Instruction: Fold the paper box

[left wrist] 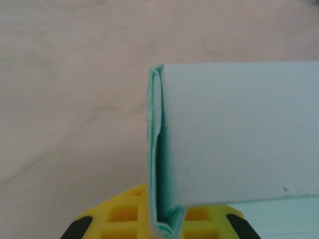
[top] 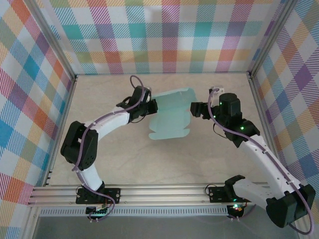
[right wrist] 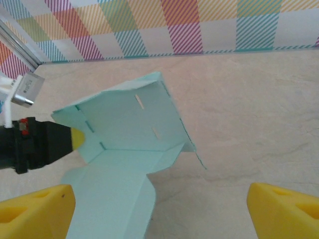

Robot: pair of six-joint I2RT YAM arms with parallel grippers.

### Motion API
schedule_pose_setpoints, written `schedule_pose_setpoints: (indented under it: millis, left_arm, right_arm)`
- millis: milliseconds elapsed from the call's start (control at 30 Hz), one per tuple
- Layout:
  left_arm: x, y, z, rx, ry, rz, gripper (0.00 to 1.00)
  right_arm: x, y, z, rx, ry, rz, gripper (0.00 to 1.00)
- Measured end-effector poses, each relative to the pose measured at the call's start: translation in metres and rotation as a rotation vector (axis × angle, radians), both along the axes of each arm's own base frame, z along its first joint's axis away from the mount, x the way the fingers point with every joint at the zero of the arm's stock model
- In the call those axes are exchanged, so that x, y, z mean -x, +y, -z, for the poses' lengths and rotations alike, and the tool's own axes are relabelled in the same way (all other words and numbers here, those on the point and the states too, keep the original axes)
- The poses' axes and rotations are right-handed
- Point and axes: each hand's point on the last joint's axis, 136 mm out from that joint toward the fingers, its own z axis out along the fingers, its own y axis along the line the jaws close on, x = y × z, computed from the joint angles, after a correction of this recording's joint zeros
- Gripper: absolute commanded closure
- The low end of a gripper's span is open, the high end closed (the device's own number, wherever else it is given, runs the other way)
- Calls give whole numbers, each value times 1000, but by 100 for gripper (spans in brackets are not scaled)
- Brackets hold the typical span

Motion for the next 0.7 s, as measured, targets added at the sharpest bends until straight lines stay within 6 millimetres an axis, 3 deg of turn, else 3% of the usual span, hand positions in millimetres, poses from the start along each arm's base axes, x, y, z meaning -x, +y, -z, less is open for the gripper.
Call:
schedule_pose_setpoints:
  millis: [100,267,433,700]
  left_arm:
    - [16,18,-6,-124,95,17,100]
    - [62,50,1,-282,312,61,100]
    - [102,74,25,-402,530,78,100]
    - [125,83,74,-515,778,127,99]
  right_arm:
    - [-3,0,7,1,22,-1,11]
    - [-11,-3,22,11,69,9,12]
    - [-14,-7,29,17,90,11,12]
    - [-16,-11,35,31,96,8,12]
